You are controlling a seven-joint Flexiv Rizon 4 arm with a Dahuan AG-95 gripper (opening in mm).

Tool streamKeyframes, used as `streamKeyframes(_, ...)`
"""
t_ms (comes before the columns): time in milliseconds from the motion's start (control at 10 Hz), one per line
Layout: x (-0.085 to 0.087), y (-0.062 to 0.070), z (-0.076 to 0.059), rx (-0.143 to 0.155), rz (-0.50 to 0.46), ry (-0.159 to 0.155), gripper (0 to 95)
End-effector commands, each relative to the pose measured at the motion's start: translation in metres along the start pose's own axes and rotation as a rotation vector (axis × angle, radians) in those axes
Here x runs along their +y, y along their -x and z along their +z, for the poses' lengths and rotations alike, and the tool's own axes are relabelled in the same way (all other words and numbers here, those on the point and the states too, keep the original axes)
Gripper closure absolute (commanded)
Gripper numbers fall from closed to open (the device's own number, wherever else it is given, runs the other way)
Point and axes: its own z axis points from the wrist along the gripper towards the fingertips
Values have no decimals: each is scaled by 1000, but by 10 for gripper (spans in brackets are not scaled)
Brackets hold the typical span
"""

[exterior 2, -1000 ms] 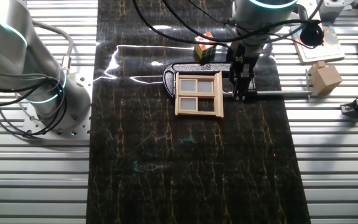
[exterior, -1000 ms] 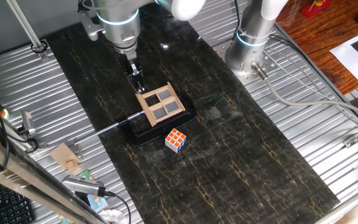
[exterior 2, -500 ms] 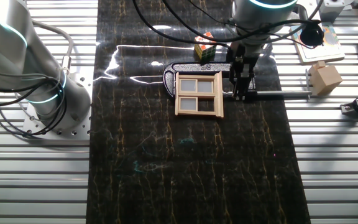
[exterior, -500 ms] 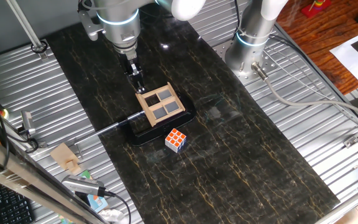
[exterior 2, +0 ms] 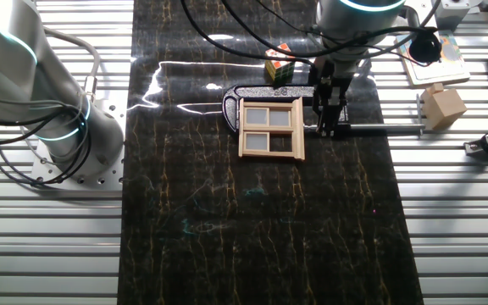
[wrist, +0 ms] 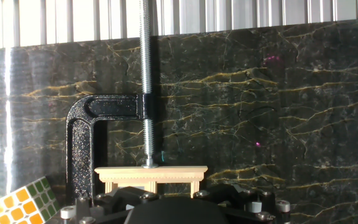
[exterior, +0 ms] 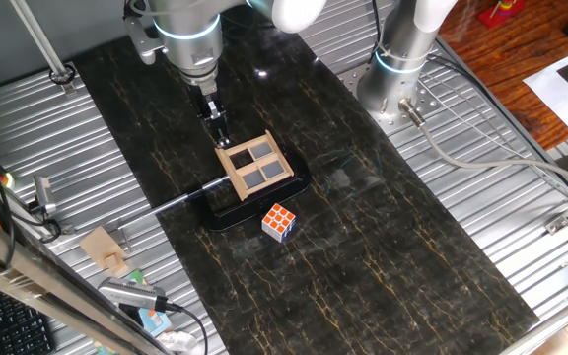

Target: Open a sliding window

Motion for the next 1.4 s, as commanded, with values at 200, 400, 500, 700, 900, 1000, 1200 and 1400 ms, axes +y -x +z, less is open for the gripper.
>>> streamKeyframes(200, 0, 0, 0, 33, -247, 102, 950)
streamKeyframes(400, 0, 0, 0, 33, -249, 98, 950)
streamKeyframes(500, 0, 0, 0, 33, -249, 97, 950)
streamKeyframes(700, 0, 0, 0, 33, -247, 97, 950)
streamKeyframes(900, 0, 0, 0, 33, -247, 97, 950)
streamKeyframes(1000, 0, 0, 0, 33, -248, 97, 950)
streamKeyframes(1200, 0, 0, 0, 33, -257, 98, 950)
streamKeyframes(1400, 0, 0, -1, 36, -298, 98, 950)
